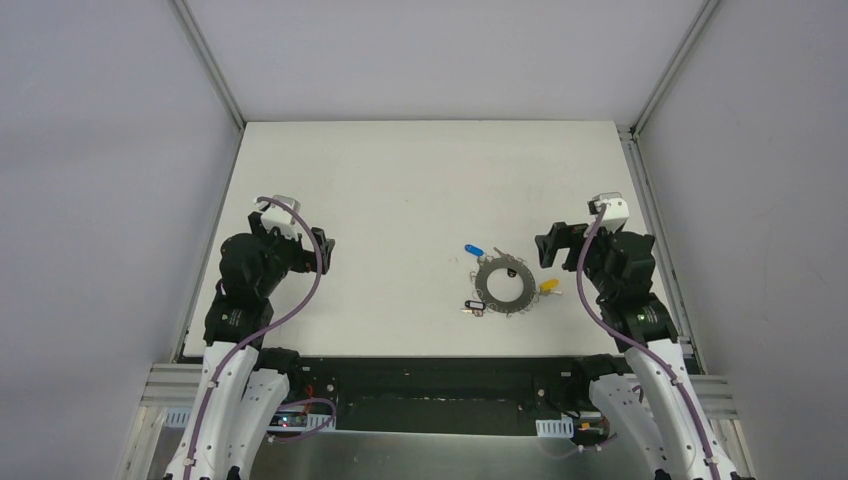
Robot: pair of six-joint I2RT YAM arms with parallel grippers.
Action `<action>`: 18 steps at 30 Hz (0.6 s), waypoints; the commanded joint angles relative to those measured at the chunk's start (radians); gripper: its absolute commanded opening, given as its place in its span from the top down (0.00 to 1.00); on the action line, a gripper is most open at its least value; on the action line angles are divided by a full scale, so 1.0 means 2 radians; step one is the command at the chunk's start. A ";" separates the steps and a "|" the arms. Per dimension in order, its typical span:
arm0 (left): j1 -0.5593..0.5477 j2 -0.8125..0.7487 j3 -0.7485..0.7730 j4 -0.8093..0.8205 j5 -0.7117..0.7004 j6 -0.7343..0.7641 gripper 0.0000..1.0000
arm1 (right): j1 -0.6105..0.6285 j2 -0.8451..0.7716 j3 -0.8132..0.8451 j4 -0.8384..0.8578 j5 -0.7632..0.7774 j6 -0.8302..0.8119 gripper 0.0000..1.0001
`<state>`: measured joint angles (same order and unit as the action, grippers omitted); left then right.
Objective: Put the keys on the keyring
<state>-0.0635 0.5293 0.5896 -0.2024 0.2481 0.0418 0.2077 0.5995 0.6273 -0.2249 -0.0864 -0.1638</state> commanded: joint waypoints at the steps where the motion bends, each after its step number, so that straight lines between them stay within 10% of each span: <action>1: 0.007 -0.006 0.006 0.007 -0.009 0.015 0.01 | -0.007 -0.016 -0.002 0.028 0.006 0.001 0.00; 18: 0.009 -0.003 0.001 0.005 0.001 0.014 0.01 | -0.012 -0.005 -0.013 0.038 0.005 0.002 0.00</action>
<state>-0.0566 0.5243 0.5896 -0.2096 0.2420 0.0620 0.1898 0.5816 0.6071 -0.2111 -0.0826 -0.1684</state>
